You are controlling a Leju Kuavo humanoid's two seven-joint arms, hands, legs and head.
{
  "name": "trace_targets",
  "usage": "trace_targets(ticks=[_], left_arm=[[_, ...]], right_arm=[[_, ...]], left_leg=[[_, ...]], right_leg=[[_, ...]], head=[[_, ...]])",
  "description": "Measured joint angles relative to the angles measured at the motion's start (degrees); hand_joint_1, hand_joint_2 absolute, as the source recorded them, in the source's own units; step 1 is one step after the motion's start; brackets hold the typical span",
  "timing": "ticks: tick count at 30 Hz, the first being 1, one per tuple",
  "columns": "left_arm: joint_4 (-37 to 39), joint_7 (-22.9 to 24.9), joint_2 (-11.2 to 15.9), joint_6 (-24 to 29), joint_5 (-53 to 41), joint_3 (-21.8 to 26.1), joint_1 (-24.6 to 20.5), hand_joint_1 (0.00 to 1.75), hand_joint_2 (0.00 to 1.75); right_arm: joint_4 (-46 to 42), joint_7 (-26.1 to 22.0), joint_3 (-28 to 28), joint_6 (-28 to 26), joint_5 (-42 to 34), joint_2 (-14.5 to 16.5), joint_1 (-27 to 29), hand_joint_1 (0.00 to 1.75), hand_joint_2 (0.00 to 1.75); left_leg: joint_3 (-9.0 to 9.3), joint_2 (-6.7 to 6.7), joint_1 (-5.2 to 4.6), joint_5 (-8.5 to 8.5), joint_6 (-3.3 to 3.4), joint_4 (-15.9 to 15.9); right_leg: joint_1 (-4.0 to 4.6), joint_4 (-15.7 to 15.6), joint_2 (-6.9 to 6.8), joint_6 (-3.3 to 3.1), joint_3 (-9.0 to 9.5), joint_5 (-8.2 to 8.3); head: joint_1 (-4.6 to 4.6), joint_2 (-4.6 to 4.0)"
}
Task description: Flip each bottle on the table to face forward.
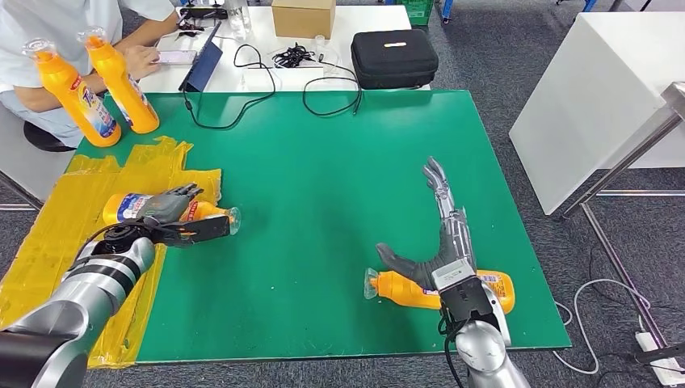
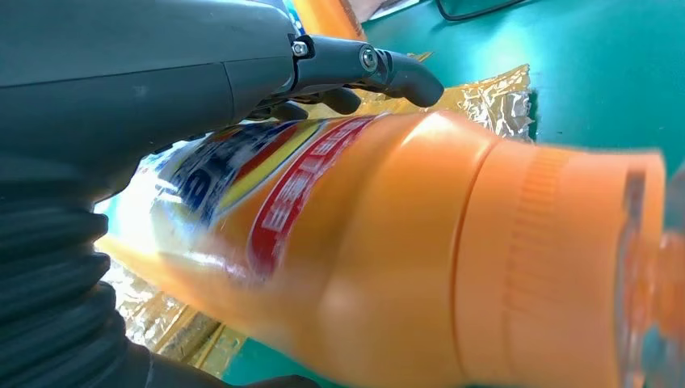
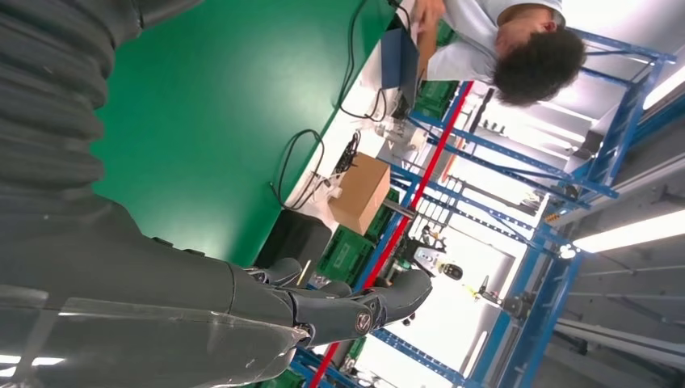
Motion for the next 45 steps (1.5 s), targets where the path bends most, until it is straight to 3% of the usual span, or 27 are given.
trace_targets(ticks=[9, 17, 27, 35, 38, 41, 45], left_arm=[[0.0, 0.1, 0.0, 2.4, 2.1, 0.2, 0.7, 0.0, 1.75], [-4.5, -2.9, -0.1, 11.0, 10.3, 2.6, 3.4, 0.0, 1.75], [-19.5, -1.4, 3.2, 7.5, 18.0, 3.4, 4.2, 0.0, 1.75], [-34.3, -3.6, 5.3, 2.7, 28.1, 6.3, 8.6, 0.0, 1.75], [-39.4, -6.1, 5.2, 0.7, 34.3, 7.4, 11.7, 0.0, 1.75], [-45.5, -8.3, 3.9, -1.3, 41.4, 8.6, 16.5, 0.0, 1.75], [-52.9, -11.0, 0.8, -5.0, 53.2, 10.6, 24.0, 0.0, 1.75]], right_arm=[[1.3, 0.2, 0.2, 0.0, -0.1, 0.1, -0.6, 0.0, 1.75], [1.6, 0.7, 0.2, -0.4, -0.2, 0.2, -0.4, 0.0, 1.75], [1.6, 1.9, 0.2, -1.2, 1.5, 0.2, 1.2, 0.0, 1.75], [0.7, 3.8, 0.1, -3.0, 9.3, -1.1, 2.5, 0.0, 1.75], [0.2, 6.5, 0.3, -2.2, 17.7, -3.2, 2.7, 0.0, 1.75], [-0.7, 9.0, 0.7, 0.8, 24.4, -7.5, 3.3, 0.0, 1.75], [-2.7, 11.7, 0.3, 7.6, 26.2, -18.3, 5.5, 0.0, 1.75]], left_leg=[[0.01, 0.0, 0.0, 0.0, 0.0, 0.0], [0.01, -0.01, 0.0, 0.0, 0.0, 0.0], [0.01, 0.02, 0.01, 0.0, 0.0, 0.0], [0.0, 0.01, 0.0, -0.01, -0.01, 0.0], [0.02, 0.02, -0.03, -0.02, 0.0, 0.0], [0.02, -0.01, -0.12, -0.03, 0.01, 0.0], [0.0, -0.04, -0.37, -0.1, 0.15, 0.0]], right_leg=[[0.0, 0.0, 0.0, 0.0, 0.0, 0.0], [0.0, 0.0, 0.0, 0.0, -0.02, 0.0], [0.01, 0.0, 0.01, 0.0, -0.02, 0.0], [0.0, 0.0, 0.01, -0.02, -0.03, -0.02], [-0.03, 0.0, 0.01, -0.02, -0.03, -0.02], [-0.12, 0.0, 0.0, -0.01, -0.03, -0.03], [-0.35, -0.1, -0.02, 0.05, -0.04, -0.06]], head=[[0.01, 0.0], [0.01, 0.0], [0.01, 0.0], [0.01, 0.0], [0.0, 0.0], [0.01, 0.0], [-0.01, 0.0]])
